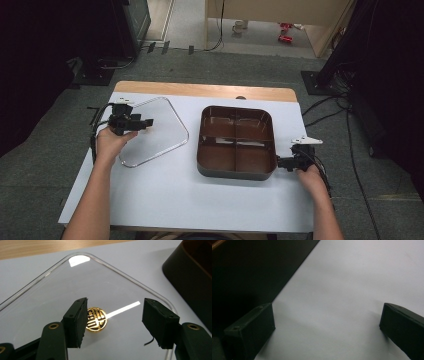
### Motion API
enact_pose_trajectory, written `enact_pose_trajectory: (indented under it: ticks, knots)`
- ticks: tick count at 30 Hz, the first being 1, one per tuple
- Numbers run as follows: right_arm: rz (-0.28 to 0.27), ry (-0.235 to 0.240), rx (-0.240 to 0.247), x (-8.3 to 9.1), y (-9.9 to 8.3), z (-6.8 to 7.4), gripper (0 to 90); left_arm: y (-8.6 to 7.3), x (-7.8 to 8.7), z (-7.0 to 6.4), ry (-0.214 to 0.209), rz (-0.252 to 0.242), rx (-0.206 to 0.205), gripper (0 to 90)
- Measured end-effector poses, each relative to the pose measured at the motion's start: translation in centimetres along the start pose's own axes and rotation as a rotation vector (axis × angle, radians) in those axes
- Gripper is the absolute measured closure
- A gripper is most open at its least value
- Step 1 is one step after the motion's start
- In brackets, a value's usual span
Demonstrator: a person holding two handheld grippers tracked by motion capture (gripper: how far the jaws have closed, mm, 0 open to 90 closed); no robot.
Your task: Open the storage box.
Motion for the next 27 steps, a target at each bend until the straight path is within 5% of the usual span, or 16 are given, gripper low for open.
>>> enact_pose_trajectory:
  ticks: [9,15,24,27]
  knots:
    - [0.000,0.000,0.000,0.0,0.0,0.0,0.0,0.5,2.0,-2.1,-0.073,-0.046,0.014,30.9]
    - [0.000,0.000,0.000,0.0,0.0,0.0,0.0,0.0,2.1,-3.8,-0.079,-0.064,-0.006,26.9]
    - [0.000,0.000,0.000,0.0,0.0,0.0,0.0,-2.9,1.8,-7.5,-0.081,-0.070,-0.147,23.5]
    - [0.000,0.000,0.000,0.0,0.0,0.0,0.0,-3.9,1.7,-8.7,-0.112,-0.063,-0.151,22.5]
Point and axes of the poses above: each handheld gripper's, and its own axes: x roughly backward along the jaws, y roughly out of its top, z roughly to its left, the point moved 2 cm from there along -x, roughly forward along the jaws, and after that the axes turned 10 degrees about y, right-handed, at the moved point
